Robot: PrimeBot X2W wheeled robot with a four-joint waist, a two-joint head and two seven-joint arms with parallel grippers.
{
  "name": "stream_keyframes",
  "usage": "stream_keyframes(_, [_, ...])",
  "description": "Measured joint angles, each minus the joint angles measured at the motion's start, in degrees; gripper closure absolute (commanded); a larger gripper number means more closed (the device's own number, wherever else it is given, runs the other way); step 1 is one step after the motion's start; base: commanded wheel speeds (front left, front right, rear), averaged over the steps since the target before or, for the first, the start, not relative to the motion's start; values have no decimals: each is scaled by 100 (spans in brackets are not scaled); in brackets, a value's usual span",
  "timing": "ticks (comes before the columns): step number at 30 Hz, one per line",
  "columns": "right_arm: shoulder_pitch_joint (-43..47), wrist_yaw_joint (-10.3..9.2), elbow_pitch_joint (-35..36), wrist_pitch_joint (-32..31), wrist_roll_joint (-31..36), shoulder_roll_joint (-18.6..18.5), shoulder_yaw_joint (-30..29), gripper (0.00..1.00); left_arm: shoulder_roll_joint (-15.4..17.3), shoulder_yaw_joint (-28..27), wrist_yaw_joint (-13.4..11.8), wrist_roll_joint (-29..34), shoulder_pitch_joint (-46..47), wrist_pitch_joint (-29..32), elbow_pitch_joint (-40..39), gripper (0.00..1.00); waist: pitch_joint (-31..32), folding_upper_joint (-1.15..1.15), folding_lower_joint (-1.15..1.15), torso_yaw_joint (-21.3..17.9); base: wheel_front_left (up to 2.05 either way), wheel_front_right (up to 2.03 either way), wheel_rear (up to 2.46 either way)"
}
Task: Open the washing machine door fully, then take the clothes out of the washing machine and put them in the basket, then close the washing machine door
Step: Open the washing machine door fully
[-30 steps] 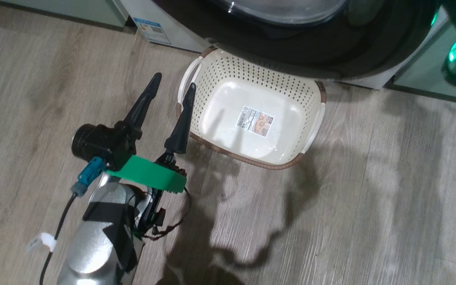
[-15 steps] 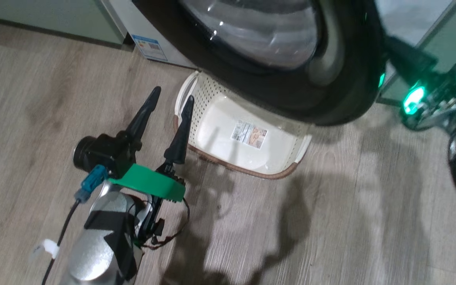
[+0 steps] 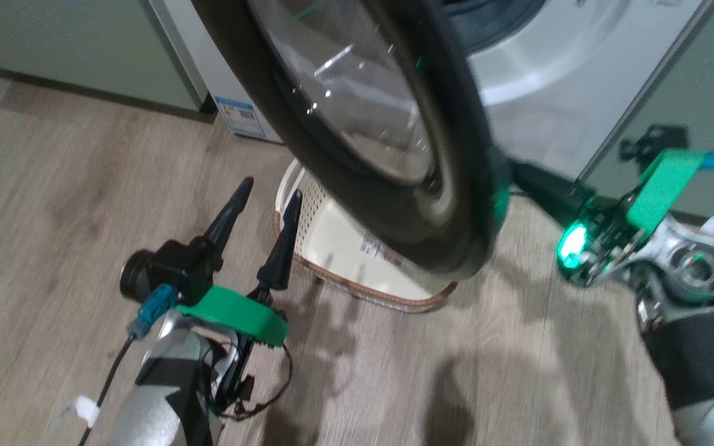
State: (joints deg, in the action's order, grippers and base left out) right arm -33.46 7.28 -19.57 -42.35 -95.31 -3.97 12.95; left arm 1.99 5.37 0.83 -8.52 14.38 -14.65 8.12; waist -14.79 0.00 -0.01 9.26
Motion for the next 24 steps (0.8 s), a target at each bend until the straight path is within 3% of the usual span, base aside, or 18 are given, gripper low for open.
stream_keyframes(13, [407, 0, 325, 413, -664, 31, 977, 100, 4, 0, 2, 96, -278, 0, 124, 0, 476, 0, 0, -42, 0, 0, 0])
stream_keyframes(24, [516, 0, 313, 616, -813, 32, 1239, 100, 8, -2, 2, 96, -389, 0, 154, 0, 570, 0, 1, -107, 0, 0, 0])
